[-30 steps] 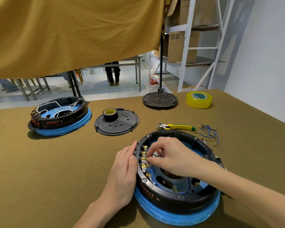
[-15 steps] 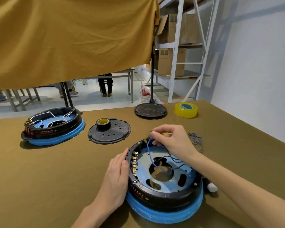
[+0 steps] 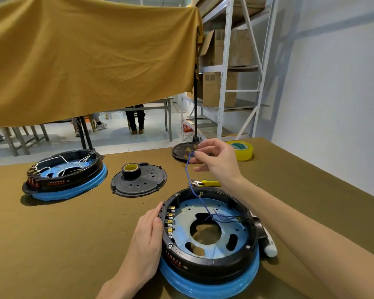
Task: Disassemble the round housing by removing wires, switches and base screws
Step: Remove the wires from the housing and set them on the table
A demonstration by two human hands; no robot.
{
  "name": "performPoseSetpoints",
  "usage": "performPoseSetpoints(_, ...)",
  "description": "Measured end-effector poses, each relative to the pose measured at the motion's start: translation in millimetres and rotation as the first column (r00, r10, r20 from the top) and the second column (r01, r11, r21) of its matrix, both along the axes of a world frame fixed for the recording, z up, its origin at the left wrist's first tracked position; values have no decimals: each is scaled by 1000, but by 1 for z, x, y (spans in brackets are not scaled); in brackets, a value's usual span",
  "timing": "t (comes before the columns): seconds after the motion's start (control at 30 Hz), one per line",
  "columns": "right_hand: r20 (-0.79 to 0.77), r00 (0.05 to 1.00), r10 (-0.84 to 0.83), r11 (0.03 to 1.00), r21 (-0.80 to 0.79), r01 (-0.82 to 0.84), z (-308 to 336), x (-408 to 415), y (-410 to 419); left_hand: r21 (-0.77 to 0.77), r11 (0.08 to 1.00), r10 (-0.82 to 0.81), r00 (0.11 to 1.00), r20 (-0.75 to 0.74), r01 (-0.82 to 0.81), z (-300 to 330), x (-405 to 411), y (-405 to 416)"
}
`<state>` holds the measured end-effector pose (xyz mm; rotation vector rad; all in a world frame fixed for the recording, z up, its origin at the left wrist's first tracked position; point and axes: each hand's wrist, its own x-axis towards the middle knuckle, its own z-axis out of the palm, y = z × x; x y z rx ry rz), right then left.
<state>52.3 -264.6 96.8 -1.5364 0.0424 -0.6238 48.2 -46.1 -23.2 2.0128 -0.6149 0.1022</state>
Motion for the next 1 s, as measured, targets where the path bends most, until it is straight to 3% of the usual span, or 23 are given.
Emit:
performPoseSetpoints(0.17,-155,987,32,980,198,-1,-1,-1,-18,5,1000,2,1000,-18,-2,1,-1,0)
performPoseSetpoints(0.33,-274,945,178,980,137,-145,-18,-7,-6,-152,988,-18,991,-134,-3,12,-2,-1)
performPoseSetpoints(0.5,-297,939,177,979,149,-137,-26,-8,7,-200,978,-69,997,-19,64,29,-12,0)
performPoseSetpoints(0.63,-308,927,216,973,148,-177,-25,-13,12,-263,957,-142,987,-70,120,42,-18,-12)
performPoseSetpoints(0.7,-323,919,225,974,52,-220,-25,-18,10,-259,953,-184,980,-71,160,43,-20,-15)
performPoseSetpoints(0.77,-341,936,81,931,-310,-193,-25,-25,-2,-262,954,-167,983,-76,142,44,-17,-12)
performPoseSetpoints(0.83,-270,952,-141,726,-682,-86,-28,-33,-21,-234,970,-81,995,-59,65,44,-11,-9)
performPoseSetpoints(0.87,-234,947,-221,640,-767,-40,-31,-37,-30,-201,979,-39,998,-57,27,42,-7,-8)
performPoseSetpoints(0.93,-236,918,-319,585,-811,-5,-43,-44,-45,-130,991,25,997,-72,-34,41,0,-8)
performPoseSetpoints(1.0,-322,883,-342,640,-768,-33,-56,-47,-53,3,998,68,996,-54,-68,44,2,-11)
